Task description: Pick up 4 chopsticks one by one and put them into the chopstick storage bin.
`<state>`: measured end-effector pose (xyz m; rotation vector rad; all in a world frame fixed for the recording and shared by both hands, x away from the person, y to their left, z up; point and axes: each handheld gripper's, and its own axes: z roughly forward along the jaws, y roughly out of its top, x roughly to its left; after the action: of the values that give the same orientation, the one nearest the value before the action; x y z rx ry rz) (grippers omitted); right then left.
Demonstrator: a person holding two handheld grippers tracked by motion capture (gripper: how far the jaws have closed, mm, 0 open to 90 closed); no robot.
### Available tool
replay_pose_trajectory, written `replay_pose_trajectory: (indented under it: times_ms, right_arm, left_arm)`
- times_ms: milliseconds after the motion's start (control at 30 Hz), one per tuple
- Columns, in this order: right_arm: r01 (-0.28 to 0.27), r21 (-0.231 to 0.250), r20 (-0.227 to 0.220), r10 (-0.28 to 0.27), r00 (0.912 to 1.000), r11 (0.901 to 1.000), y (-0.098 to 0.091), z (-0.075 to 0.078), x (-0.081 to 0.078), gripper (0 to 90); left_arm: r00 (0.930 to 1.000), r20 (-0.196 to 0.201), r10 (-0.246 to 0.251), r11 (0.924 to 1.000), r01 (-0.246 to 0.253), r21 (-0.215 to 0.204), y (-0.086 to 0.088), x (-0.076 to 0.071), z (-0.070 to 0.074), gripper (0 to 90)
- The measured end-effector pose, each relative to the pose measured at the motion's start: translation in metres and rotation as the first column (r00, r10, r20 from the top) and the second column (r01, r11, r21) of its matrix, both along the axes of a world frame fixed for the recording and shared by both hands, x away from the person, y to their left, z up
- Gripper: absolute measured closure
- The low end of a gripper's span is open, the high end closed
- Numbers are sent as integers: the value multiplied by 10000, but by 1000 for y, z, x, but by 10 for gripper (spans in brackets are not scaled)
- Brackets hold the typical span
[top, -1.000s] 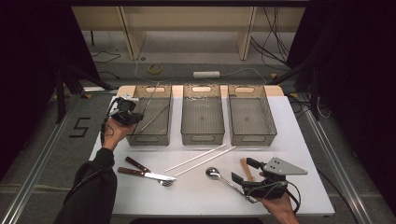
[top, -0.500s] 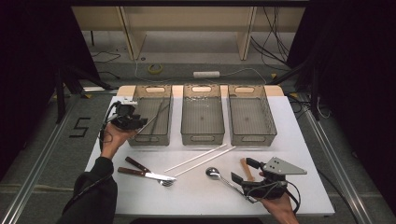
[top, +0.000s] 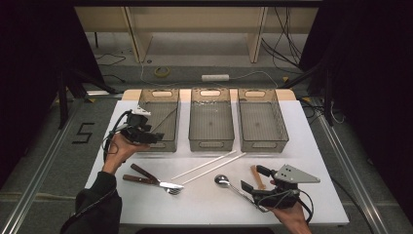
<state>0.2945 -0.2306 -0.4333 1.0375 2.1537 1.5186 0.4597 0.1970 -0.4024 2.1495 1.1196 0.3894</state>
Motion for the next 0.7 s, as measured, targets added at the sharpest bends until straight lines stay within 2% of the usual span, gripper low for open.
replay_pose_trajectory:
  times_ms: [233,400,600,700]
  right_arm:
    - [33,41,-27,-33,10000,10000,-1,0,0,218]
    - [6,21,-28,-6,10000,10000,0,0,0,218]
    - [3,52,-28,-3,10000,10000,-1,1,0,218]
    - [-9,53,-49,10,10000,10000,-1,1,0,218]
  left_arm:
    - [9978,-112,-660,9972,664,348,-13,-9,9,312]
    - [9957,-344,-861,9957,872,319,-24,-14,14,311]
    - [9870,-677,-1457,9860,1505,716,-45,-21,13,308]
    - [9837,-850,-1584,9834,1649,757,-51,-22,11,307]
